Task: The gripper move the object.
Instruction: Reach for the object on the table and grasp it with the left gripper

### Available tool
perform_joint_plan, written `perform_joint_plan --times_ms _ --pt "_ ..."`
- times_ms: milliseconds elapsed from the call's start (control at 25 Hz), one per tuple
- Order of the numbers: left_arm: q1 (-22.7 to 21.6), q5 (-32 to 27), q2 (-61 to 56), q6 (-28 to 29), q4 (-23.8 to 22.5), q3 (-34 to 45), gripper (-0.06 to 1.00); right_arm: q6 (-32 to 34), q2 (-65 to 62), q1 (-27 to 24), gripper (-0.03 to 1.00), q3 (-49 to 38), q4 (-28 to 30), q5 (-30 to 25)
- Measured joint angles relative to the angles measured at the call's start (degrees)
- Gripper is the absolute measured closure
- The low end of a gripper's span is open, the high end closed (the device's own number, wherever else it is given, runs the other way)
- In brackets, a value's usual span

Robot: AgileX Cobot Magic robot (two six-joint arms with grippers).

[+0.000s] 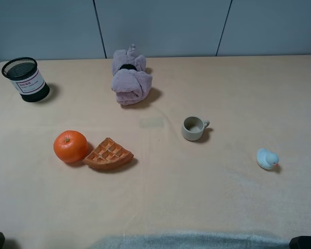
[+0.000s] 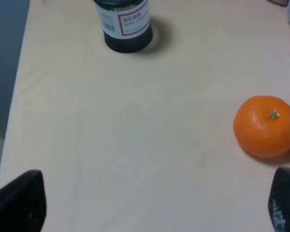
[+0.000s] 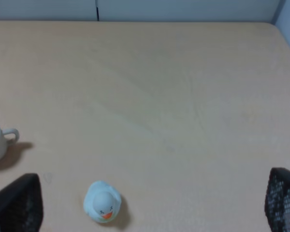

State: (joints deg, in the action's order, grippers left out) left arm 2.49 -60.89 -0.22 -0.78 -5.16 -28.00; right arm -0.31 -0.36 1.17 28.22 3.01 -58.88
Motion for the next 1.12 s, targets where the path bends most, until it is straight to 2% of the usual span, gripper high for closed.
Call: perform_joint_plan --times_ms 200,520,720,1120 --pt "0.0 0.04 2.27 2.03 -1.06 -0.06 0.04 0.0 0.0 0.0 0.28 0.0 0.0 0.0" --pt "0.0 3.21 16.8 2.5 -1.08 -3.22 0.05 0.0 0.0 0.0 0.28 0.0 0.0 0.0" --pt "0.0 5.71 26.18 2.54 -1.08 -7.36 0.05 0.0 0.0 0.0 0.28 0.0 0.0 0.0" --pt "0.0 5.97 45.05 2.6 -1.19 -17.52 0.05 0.0 0.0 0.0 0.28 0.0 0.0 0.0"
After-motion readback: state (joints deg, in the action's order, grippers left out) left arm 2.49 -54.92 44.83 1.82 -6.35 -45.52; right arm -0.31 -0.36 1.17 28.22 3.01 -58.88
